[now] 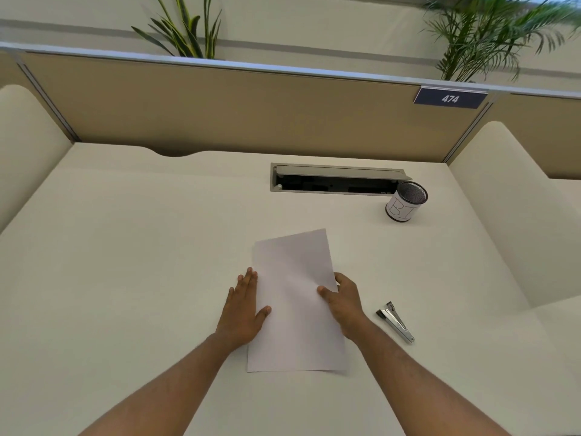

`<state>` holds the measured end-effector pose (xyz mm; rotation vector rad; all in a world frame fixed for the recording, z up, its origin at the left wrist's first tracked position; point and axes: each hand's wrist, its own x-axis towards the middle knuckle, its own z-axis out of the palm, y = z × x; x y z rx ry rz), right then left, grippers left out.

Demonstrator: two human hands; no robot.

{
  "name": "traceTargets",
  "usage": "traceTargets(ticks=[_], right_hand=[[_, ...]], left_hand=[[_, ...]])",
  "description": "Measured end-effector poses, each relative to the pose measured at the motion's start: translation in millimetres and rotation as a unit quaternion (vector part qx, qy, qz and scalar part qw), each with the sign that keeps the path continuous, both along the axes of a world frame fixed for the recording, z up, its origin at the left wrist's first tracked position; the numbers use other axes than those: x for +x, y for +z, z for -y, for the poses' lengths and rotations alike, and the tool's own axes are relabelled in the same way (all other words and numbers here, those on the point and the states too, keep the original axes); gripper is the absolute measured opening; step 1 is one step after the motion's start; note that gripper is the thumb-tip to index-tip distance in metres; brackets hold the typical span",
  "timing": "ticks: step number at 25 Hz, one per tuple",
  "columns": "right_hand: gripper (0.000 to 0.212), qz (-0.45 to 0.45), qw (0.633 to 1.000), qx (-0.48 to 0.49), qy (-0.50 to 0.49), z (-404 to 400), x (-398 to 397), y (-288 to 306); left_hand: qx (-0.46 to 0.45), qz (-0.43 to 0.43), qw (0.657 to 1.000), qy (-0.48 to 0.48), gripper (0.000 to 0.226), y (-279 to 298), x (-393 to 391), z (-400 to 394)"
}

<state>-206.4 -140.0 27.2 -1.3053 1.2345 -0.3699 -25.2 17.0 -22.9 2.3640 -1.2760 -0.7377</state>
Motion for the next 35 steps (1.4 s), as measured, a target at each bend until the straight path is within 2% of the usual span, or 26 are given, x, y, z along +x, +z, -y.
traceTargets(ticks=[1,2,3,5,7,9,13,16,21,26,32,35], right_hand=[[0.025,0.004,1.000,-0.019,0.013,1,-3,3],[0.025,0.015,0.999,-0.030,0.021,2,-6,6],[0.025,0.034,0.999,-0.030,0.023,3,-10,11],[0.026,0.087,0.996,-0.008,0.020,4,-17,21],[0.027,0.120,0.993,0.000,0.020,2,-25,29],[0.023,0.124,0.992,-0.033,0.006,-1,-30,35],[0.017,0.129,0.983,-0.125,-0.042,-13,-27,53],[0.012,0.141,0.971,-0.183,-0.054,-23,-23,71],[0.022,0.133,0.969,-0.208,-0.017,-30,-21,76],[0.020,0.116,0.966,-0.231,-0.026,-29,-16,79],[0.018,0.062,0.979,-0.196,0.000,-32,-17,55],[0.014,0.071,0.978,-0.196,-0.003,-30,-17,54]], left_hand=[[-0.042,-0.078,0.993,0.082,0.083,9,-3,5],[-0.081,-0.173,0.967,0.168,0.084,20,-4,11],[-0.116,-0.269,0.927,0.233,0.083,30,-3,15],[-0.172,-0.398,0.857,0.278,0.073,48,0,18],[-0.203,-0.435,0.841,0.249,0.045,66,1,17],[-0.232,-0.412,0.848,0.238,0.025,85,-4,16],[-0.301,-0.311,0.877,0.210,0.020,118,-22,12],[-0.357,-0.249,0.877,0.203,0.006,135,-31,6],[-0.373,-0.246,0.873,0.198,0.019,139,-33,1],[-0.378,-0.208,0.874,0.225,0.032,139,-32,5],[-0.338,-0.251,0.870,0.256,0.026,109,-33,3],[-0.335,-0.258,0.873,0.244,0.034,108,-32,5]])
